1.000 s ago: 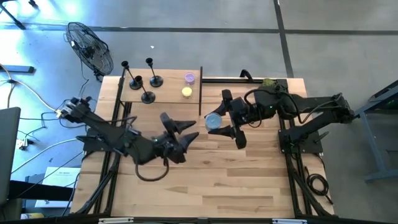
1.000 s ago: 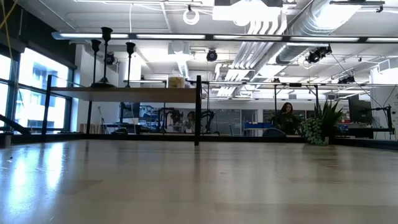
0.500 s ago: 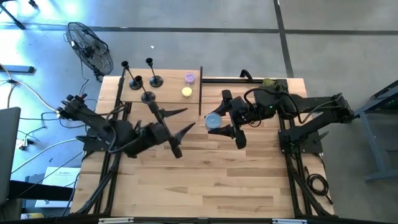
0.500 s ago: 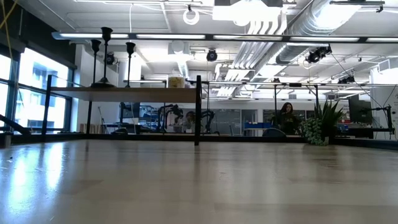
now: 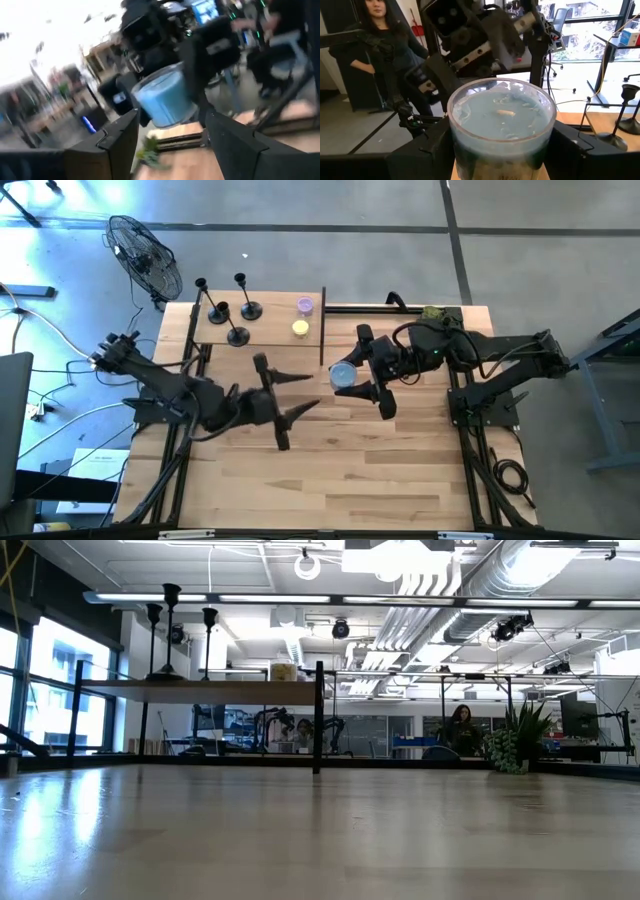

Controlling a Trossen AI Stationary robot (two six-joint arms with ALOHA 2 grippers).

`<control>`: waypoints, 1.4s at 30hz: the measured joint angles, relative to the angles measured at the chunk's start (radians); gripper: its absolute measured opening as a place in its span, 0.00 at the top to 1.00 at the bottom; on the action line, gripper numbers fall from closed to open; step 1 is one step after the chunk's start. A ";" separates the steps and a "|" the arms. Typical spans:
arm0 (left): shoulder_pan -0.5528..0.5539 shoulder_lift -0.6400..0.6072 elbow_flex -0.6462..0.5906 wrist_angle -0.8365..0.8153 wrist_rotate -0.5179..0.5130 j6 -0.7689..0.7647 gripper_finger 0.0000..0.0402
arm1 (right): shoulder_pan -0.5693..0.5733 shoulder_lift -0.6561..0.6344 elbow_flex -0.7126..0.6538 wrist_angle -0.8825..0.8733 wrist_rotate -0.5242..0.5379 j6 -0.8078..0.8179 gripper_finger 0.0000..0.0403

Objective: Pick & Place candle stick holders
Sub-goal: Put the blue candle on the shelf

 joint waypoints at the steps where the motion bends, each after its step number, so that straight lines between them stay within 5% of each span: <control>1: 0.012 0.005 0.000 0.002 0.000 -0.073 0.44 | 0.000 0.000 0.000 0.000 0.000 -0.004 0.45; 8: 0.109 0.008 0.000 -0.029 0.142 -0.459 0.44 | 0.000 0.000 0.000 -0.024 0.008 -0.008 0.45; 16: 0.177 0.004 0.002 -0.089 0.386 -0.695 0.44 | 0.001 -0.001 0.000 -0.039 0.004 -0.014 0.45; 36: 0.178 0.002 0.000 -0.219 0.422 -0.756 0.44 | 0.000 0.000 0.001 -0.006 0.014 -0.050 0.45; 42: 0.178 0.004 0.000 -0.218 0.388 -0.590 0.44 | 0.000 0.000 0.001 -0.006 0.007 -0.050 0.45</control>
